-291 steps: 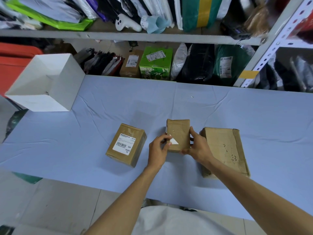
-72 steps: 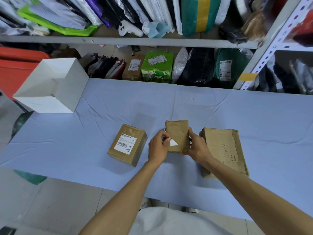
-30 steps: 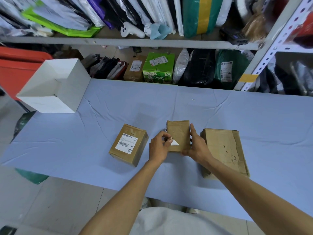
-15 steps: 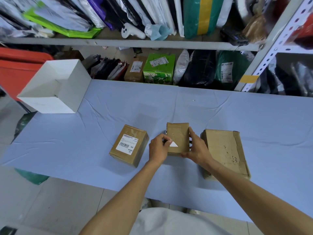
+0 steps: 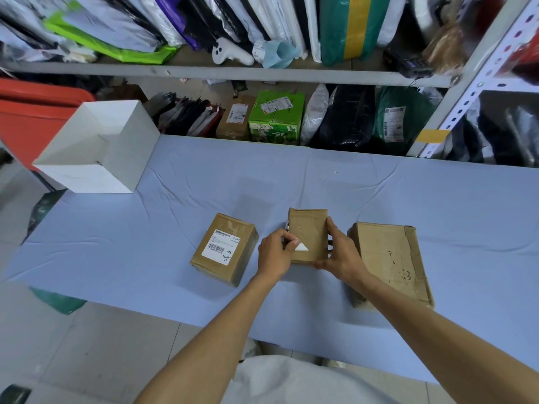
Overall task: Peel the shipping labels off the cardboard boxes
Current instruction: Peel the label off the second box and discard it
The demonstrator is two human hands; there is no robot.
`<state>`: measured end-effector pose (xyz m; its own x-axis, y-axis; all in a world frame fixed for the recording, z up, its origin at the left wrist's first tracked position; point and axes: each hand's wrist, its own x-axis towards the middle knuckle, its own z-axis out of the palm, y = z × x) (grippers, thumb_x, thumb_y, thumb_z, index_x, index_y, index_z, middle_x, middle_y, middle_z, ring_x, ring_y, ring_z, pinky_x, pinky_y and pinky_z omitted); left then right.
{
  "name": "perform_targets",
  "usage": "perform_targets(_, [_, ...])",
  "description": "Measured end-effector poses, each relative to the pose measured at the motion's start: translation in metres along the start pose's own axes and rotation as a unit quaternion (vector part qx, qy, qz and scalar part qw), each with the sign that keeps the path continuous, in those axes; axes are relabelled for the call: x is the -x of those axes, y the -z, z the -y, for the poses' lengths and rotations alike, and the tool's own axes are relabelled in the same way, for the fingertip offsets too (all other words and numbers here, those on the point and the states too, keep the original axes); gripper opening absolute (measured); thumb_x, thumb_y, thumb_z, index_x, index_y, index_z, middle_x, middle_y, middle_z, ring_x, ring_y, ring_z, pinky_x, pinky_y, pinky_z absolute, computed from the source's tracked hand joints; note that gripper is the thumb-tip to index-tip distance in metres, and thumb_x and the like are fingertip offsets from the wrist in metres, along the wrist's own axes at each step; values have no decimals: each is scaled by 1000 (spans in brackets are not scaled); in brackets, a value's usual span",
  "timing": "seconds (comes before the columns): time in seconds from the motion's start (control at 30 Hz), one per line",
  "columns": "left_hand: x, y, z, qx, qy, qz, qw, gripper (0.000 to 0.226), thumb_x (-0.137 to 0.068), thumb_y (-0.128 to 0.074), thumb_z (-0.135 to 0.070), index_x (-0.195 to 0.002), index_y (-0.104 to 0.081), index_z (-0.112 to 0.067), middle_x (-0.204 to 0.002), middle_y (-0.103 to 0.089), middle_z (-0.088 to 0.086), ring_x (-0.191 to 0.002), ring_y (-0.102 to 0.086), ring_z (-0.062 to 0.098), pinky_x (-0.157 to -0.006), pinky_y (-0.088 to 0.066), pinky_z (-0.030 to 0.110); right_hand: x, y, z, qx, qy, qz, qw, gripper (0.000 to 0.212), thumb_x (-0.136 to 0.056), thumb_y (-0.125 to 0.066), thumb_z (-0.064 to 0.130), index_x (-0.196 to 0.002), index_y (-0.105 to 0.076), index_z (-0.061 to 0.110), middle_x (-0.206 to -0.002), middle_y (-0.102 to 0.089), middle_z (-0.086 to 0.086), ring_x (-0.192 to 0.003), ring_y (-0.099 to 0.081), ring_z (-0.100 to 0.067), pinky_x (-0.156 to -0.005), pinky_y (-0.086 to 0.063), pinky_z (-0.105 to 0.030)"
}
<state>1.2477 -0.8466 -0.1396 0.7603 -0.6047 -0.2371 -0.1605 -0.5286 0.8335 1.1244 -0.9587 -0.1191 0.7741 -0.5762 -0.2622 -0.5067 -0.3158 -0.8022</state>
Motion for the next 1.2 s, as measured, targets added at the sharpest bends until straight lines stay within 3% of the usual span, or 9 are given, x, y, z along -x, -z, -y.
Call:
perform_targets(0.43, [1, -1, -2, 2, 5, 7, 1000, 7, -85, -68, -28, -80, -63, -27, -95, -70, -7, -90, -65, 16, -73, -44, 23, -1, 1, -2, 10, -6, 5, 1000, 119, -65, -85, 9, -153, -5, 14, -135, -46, -9, -114, -53, -27, -92, -52, -44])
perform_targets(0.63, [1, -1, -1, -2, 4, 8, 1000, 6, -86, -68, -26, -84, -65, -21, -98, -71, 0, -92, -65, 20, -80, -50, 33, -1, 0, -3, 16, -7, 4, 1000, 119, -65, -84, 6, -153, -4, 11, -133, -47, -13, -113, -53, -29, -89, -52, -47])
perform_targets(0.93, [4, -1, -1, 1, 7, 11, 1000, 5, -86, -67, -26, -85, -64, -22, -100, -69, -2, -92, -63, 17, -76, -47, 26, -2, 0, -4, 23, -15, 5, 1000, 121, -64, -85, 6, -153, -3, 13, -132, -48, -14, -111, -54, -30, -89, -52, -47])
perform_targets(1.2, [4, -1, -4, 8, 5, 15, 1000, 5, -86, -66, -25, -85, -64, -21, -101, -70, -1, -94, -64, 18, -80, -49, 30, -3, 0, -6, 22, -14, 4, 1000, 121, -65, -83, 4, -153, -1, 14, -130, -47, -13, -109, -54, -30, -86, -53, -48])
